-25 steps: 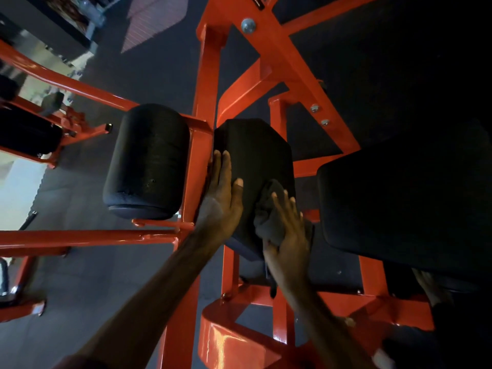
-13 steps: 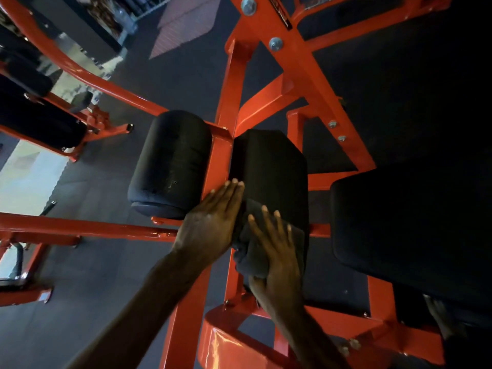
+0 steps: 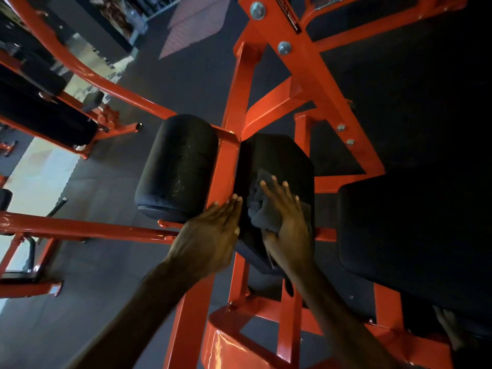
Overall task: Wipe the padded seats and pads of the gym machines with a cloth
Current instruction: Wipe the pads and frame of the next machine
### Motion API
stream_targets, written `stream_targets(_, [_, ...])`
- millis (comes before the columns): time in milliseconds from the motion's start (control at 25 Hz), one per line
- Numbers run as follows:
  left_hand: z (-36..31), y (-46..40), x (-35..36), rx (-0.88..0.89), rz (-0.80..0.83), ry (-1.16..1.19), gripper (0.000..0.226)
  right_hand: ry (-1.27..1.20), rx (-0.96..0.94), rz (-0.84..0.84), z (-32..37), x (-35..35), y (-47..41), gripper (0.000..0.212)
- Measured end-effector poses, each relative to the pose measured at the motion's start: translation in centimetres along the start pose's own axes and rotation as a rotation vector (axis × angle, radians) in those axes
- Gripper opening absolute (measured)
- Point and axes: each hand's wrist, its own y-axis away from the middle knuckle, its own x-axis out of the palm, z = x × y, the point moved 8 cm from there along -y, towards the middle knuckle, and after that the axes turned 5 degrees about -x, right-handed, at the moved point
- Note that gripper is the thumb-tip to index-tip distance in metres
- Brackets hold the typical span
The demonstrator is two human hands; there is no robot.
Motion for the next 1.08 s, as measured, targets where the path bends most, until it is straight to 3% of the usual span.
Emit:
stream_targets(120, [0.0, -0.4, -1.0, -0.062, -0.003, 0.069, 0.057, 0.035, 0.122, -0.067, -1.5, -0.7, 0.4, 0.086])
stream_targets(240, [-1.2, -0.5, -2.5, 0.036, -0.061, -0.02, 0.052, 0.058, 0.004, -0.033, 2.2, 0.1, 3.3, 0.078])
stream_targets(320, [-0.8, -0.6, -2.8, 0.015, -0.068, 0.024, 0.05, 0.008, -0.046, 0.001, 2.2, 0.3, 0.2, 0.081])
stream_targets(440, [-0.2, -0.4, -1.8, -0.068, -0.029, 0.058, 0.057, -0.004, 0.075, 0.006, -1.2, -0.4, -3.8, 0.089])
stream_targets(520, [-0.4, -0.4, -1.7, -0.069, -0.027, 0.042, 0.059, 0.041, 0.14, -0.044, -1.2, -0.6, -1.8, 0.089])
stream_targets(600, [-0.6, -0.5, -1.9, -0.039, -0.037, 0.042, 0.056, 0.026, 0.046, -0.012, 1.0, 0.1, 0.8, 0.087])
stream_targets(720, [-0.5, -0.6, -1.9, -0.03, -0.035, 0.031, 0.054, 0.001, -0.073, 0.038, 0.7, 0.6, -4.4, 0.089])
stream_targets(880, [-0.3, -0.4, -1.4, -0.069, -0.021, 0.041, 0.061, 0.079, 0.161, -0.052, -2.7, -0.9, -6.5, 0.088])
stream_targets(1000, [-0.4, -0.4, -1.6, -0.057, -0.017, 0.026, 0.059, 0.035, 0.027, 0.009, 0.2, 0.3, -2.1, 0.087])
stream_targets(1080, [-0.4, -0.4, -1.6, -0.067, -0.011, 0.022, 0.06, -0.012, -0.062, 0.028, 0.0, 0.3, -4.9, 0.088])
